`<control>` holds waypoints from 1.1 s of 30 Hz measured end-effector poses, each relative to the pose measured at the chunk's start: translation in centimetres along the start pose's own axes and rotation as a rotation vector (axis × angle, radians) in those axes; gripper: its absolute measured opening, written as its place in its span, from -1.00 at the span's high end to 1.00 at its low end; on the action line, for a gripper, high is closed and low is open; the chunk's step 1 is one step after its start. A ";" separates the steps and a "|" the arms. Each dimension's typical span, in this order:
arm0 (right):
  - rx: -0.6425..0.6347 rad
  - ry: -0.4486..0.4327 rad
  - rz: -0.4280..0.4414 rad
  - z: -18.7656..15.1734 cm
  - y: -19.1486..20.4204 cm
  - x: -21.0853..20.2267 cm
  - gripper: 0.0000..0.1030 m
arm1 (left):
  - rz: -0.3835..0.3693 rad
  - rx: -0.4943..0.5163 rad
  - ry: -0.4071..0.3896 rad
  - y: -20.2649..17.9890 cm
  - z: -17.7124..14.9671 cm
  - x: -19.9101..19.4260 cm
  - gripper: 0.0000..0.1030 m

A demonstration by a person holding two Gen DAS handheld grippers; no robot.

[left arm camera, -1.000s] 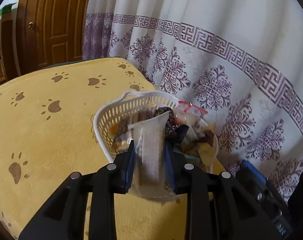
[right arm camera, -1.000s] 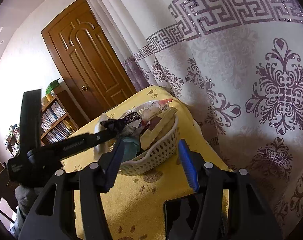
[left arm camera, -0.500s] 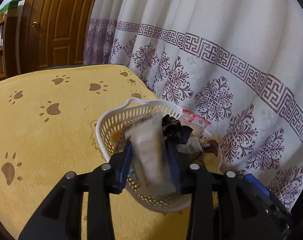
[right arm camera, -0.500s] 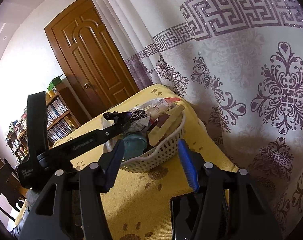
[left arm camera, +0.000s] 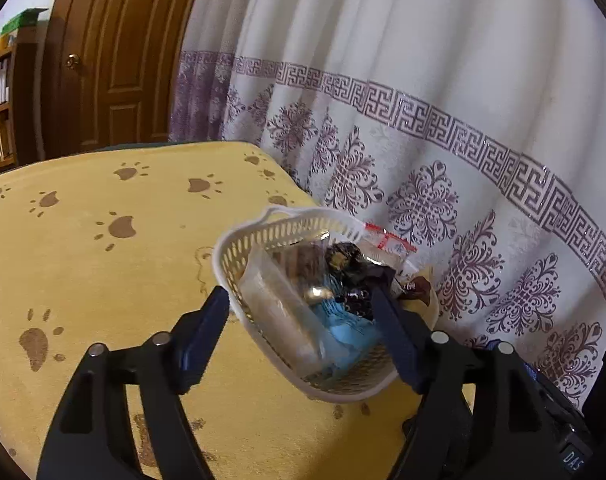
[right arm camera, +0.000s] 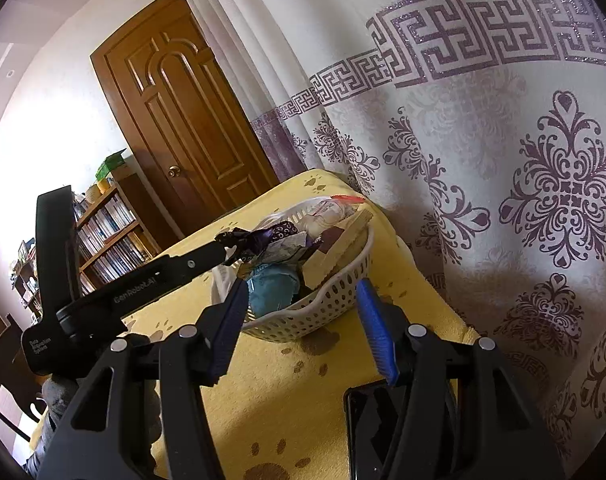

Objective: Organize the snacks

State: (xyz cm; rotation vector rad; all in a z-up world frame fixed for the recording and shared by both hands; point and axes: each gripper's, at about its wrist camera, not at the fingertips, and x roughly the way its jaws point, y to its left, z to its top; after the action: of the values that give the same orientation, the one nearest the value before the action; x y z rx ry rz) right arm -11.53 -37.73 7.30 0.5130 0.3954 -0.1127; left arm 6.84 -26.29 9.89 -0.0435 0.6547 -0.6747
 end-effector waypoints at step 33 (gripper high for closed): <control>-0.161 0.074 -0.209 -1.0 2.1 1.5 -0.88 | 0.373 0.214 -0.066 -0.2 -2.6 -2.3 -0.87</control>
State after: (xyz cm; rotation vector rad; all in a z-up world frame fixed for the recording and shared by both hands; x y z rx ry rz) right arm -10.05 -35.45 6.87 0.3172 0.5259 -0.2616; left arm 3.84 -24.65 9.15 0.2483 0.5060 -0.3774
